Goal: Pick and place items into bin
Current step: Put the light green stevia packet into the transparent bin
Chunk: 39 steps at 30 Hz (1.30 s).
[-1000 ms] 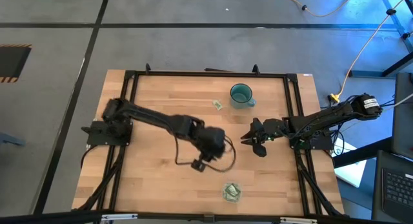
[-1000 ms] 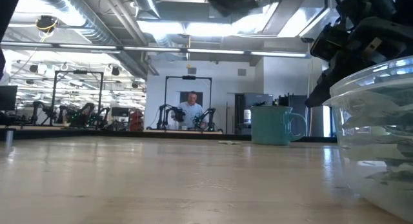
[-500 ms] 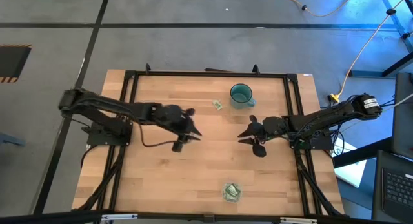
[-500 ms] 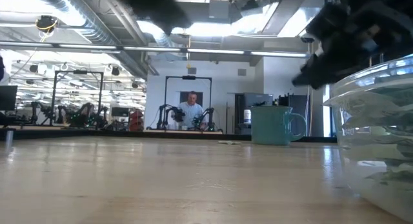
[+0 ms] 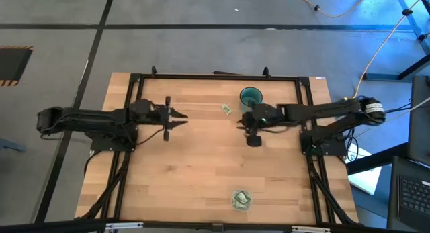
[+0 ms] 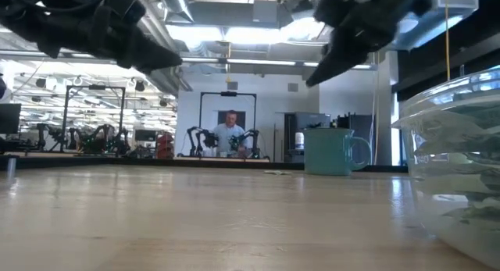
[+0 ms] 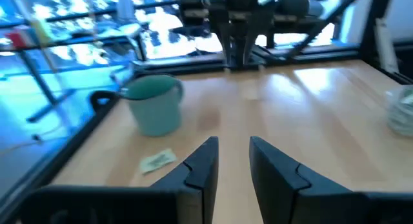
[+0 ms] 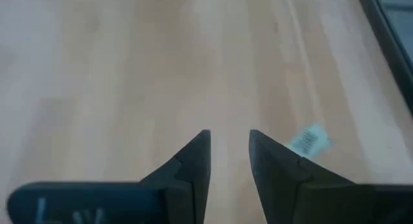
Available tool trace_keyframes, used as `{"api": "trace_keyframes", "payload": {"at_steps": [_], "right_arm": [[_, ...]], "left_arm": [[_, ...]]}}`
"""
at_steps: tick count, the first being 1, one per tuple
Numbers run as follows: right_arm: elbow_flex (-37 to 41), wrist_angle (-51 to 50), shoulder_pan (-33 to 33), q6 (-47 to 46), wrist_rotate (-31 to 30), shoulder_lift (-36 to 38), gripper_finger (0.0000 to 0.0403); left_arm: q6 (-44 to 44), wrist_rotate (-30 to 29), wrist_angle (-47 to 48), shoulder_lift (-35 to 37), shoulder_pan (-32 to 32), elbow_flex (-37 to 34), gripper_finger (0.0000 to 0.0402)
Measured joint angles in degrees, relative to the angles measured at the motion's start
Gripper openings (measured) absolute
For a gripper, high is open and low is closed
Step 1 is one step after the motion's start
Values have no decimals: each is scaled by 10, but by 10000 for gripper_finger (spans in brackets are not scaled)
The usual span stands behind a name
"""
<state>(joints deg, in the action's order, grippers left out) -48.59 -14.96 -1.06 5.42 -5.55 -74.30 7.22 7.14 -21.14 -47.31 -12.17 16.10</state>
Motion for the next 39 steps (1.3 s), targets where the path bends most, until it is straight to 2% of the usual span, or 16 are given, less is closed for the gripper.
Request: {"api": "trace_keyframes", "payload": {"at_steps": [4, 11, 20, 26, 31, 39], "right_arm": [[-76, -63, -49, 23, 1, -76, 109], [-193, -135, -132, 54, 23, -227, 109], [-328, -249, -179, 106, 42, -389, 109], [-379, -281, -190, 116, 44, -438, 109], [-384, -293, -194, 116, 65, -457, 109], [-386, -292, -195, 117, 68, -486, 108]], "left_arm": [[0, 0, -3, 41, -30, -24, 82], [0, 0, 3, 55, -59, -26, 82], [9, 0, 4, 55, -71, -26, 81], [10, 0, 18, 55, -71, -26, 81], [10, 0, 39, 55, -71, -26, 79], [15, 0, 43, 55, -71, -26, 77]]}}
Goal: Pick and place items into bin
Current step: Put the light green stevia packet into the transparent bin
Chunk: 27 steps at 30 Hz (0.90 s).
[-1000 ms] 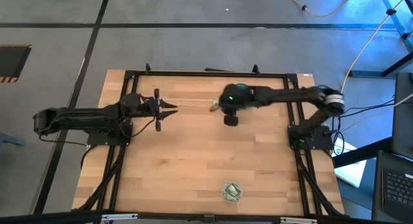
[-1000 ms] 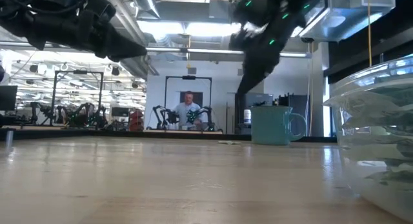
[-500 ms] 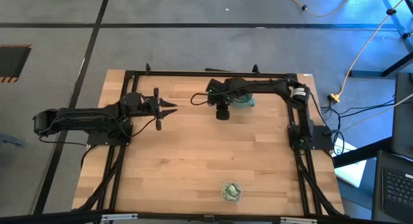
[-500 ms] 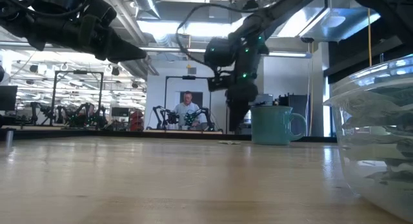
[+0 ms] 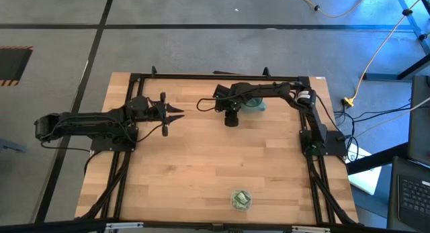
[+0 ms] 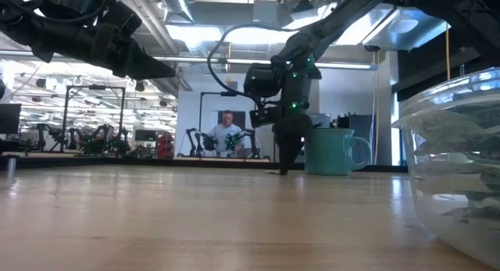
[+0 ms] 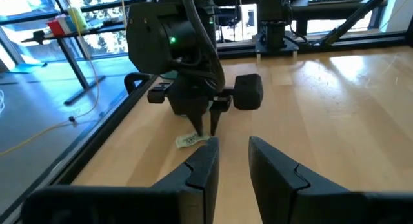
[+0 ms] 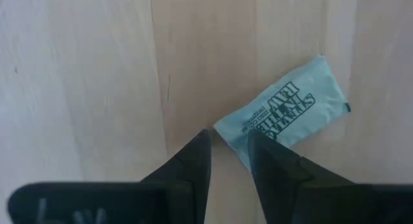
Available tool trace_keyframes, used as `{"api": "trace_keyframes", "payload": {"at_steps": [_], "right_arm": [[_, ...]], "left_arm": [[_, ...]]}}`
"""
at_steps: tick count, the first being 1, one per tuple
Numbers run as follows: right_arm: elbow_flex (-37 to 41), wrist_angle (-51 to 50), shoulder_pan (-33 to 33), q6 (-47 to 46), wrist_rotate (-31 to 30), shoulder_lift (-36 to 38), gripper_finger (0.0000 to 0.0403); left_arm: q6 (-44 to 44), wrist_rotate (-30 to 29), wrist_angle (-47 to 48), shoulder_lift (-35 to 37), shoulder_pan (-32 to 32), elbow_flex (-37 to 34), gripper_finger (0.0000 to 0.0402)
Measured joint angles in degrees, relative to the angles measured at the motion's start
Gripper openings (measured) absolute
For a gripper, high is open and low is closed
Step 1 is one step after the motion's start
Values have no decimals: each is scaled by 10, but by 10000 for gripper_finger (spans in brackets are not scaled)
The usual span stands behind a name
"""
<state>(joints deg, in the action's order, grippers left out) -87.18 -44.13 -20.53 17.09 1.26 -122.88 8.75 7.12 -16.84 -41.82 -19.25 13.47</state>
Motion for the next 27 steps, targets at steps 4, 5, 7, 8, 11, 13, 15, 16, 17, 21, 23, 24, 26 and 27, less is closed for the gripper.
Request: {"api": "trace_keyframes", "payload": {"at_steps": [4, 5, 7, 8, 11, 13, 15, 16, 17, 21, 23, 24, 26, 27], "right_arm": [[0, -2, 0, 0, 0, -3, 94], [0, -2, 0, 0, 0, -3, 88], [0, -2, 0, 0, 0, -3, 71], [0, -2, 0, 0, -1, -4, 63], [1, -2, -1, 0, -1, -4, 37], [1, -2, -1, -2, -3, -5, 20], [1, -2, -1, -1, -2, -5, 7], [1, -2, -1, -1, -2, -5, 5], [1, -2, -1, -2, -2, -4, 5], [4, -6, 2, -6, -1, 10, 3], [7, -16, 9, -11, -1, 25, 2], [7, -16, 14, -16, -1, 36, 2], [4, -23, 28, -26, 0, 63, 2], [3, -28, 36, -35, -1, 73, 2]], "left_arm": [[19, 0, 1, 0, 0, 0, 78], [21, 0, 0, 0, 0, 0, 79], [25, 0, 0, 0, 0, 0, 79], [25, 0, 0, 0, 0, 0, 79], [25, 0, 0, 0, 0, 0, 76], [25, 0, 0, 0, 0, 0, 75], [25, 0, 0, 0, 0, 0, 75], [25, 0, 0, 0, 0, 0, 75], [25, 0, 0, 0, 0, 0, 75], [25, 0, 0, 0, 0, 0, 74], [25, 0, 0, 0, 0, 0, 75], [25, 0, 0, 0, 0, 0, 76], [25, -2, 0, 0, 0, 0, 78], [25, -2, 0, 0, 0, 0, 78]]}}
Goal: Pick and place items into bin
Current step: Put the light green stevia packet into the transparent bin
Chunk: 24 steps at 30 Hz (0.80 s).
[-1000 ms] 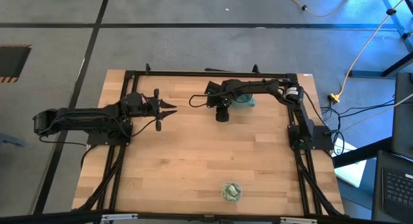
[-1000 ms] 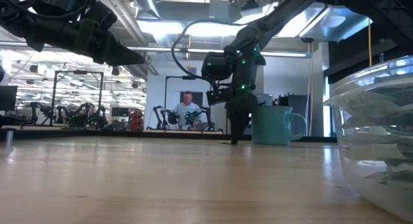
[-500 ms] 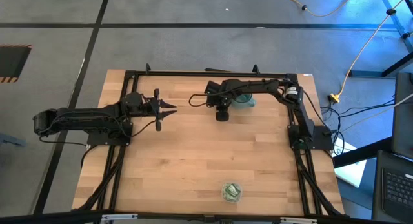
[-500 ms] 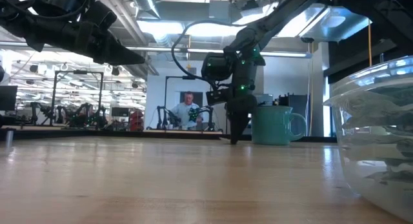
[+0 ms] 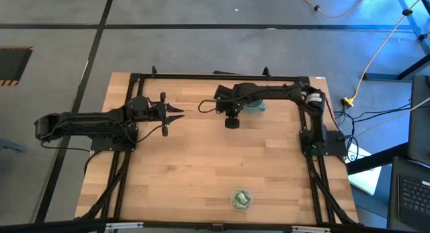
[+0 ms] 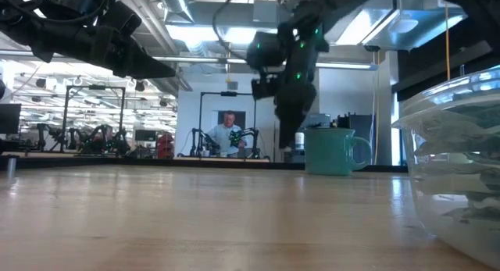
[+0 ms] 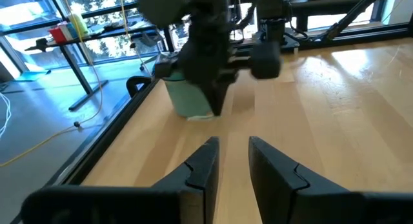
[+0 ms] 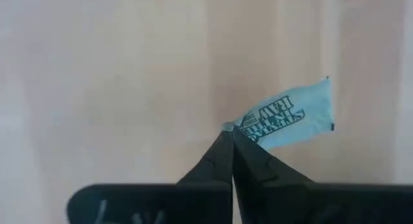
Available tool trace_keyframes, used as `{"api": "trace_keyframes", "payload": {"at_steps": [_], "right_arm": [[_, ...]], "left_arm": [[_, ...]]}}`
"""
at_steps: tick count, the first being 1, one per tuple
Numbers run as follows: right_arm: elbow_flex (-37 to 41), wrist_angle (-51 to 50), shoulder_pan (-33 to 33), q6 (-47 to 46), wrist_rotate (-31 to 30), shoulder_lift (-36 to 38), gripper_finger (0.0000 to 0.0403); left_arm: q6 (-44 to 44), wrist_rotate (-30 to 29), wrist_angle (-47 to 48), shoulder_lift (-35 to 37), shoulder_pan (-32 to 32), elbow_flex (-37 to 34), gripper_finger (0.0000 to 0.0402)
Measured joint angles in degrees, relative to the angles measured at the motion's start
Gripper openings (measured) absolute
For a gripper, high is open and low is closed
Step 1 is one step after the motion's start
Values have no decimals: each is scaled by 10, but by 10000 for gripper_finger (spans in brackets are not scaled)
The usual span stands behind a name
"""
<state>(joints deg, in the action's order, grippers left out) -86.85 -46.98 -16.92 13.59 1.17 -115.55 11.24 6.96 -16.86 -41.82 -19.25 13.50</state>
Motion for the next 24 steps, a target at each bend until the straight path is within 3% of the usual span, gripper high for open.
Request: {"api": "trace_keyframes", "payload": {"at_steps": [12, 24], "right_arm": [[0, -98, 191, -196, 0, 112, 1], [0, -98, 417, -514, 0, 118, 0]], "left_arm": [[-17, 1, -5, 0, 0, 0, 76], [-15, 0, -10, 0, 0, 0, 73]]}}
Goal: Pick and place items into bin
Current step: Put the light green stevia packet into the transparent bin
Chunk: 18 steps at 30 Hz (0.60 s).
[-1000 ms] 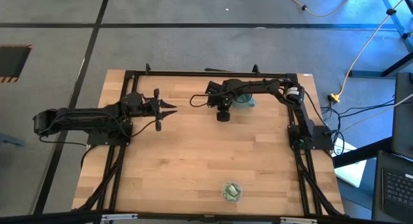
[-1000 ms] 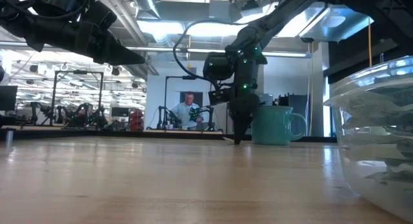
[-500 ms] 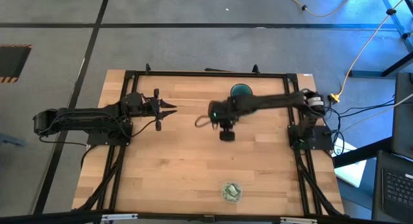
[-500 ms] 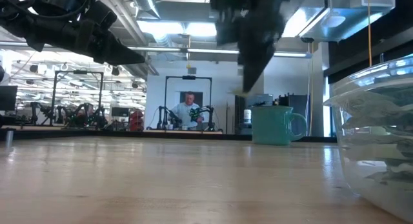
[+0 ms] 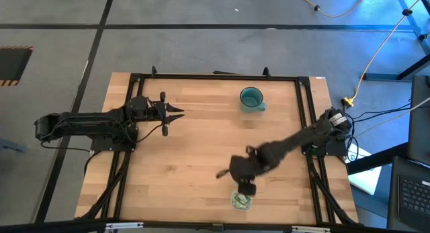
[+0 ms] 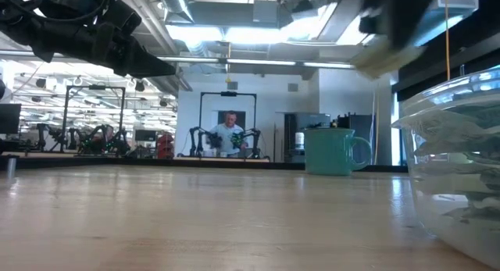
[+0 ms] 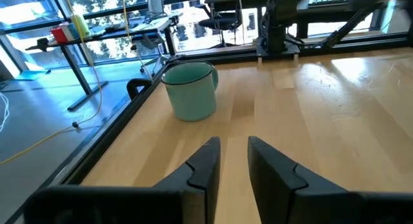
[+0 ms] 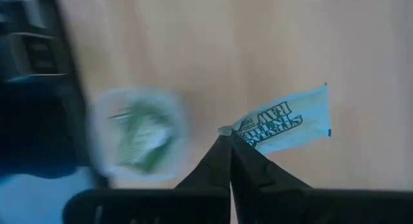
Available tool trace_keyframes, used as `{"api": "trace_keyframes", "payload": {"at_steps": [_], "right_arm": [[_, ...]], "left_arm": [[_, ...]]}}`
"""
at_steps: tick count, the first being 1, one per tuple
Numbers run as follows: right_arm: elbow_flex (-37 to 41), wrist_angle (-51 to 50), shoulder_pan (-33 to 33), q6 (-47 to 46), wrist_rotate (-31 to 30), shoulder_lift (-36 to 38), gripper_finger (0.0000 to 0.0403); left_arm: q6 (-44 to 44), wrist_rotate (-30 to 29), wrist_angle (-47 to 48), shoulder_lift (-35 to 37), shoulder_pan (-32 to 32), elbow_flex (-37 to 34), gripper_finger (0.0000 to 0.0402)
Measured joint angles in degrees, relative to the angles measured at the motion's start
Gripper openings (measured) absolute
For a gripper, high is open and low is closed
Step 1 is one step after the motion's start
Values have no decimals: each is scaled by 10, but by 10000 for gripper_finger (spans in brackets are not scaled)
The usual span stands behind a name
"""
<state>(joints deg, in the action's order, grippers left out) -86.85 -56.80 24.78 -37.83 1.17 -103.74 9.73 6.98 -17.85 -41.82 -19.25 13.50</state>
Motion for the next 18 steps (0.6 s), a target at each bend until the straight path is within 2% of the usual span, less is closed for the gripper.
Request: {"api": "trace_keyframes", "payload": {"at_steps": [6, 12, 18], "right_arm": [[0, 63, 75, -149, 0, -18, 0], [0, 155, 111, -209, 5, -55, 0], [0, 155, 125, -265, 5, -83, 0]], "left_arm": [[1, 0, 0, 0, 0, 0, 73], [1, 0, 0, 0, 0, 0, 72], [1, 0, 1, 0, 0, 0, 73]]}}
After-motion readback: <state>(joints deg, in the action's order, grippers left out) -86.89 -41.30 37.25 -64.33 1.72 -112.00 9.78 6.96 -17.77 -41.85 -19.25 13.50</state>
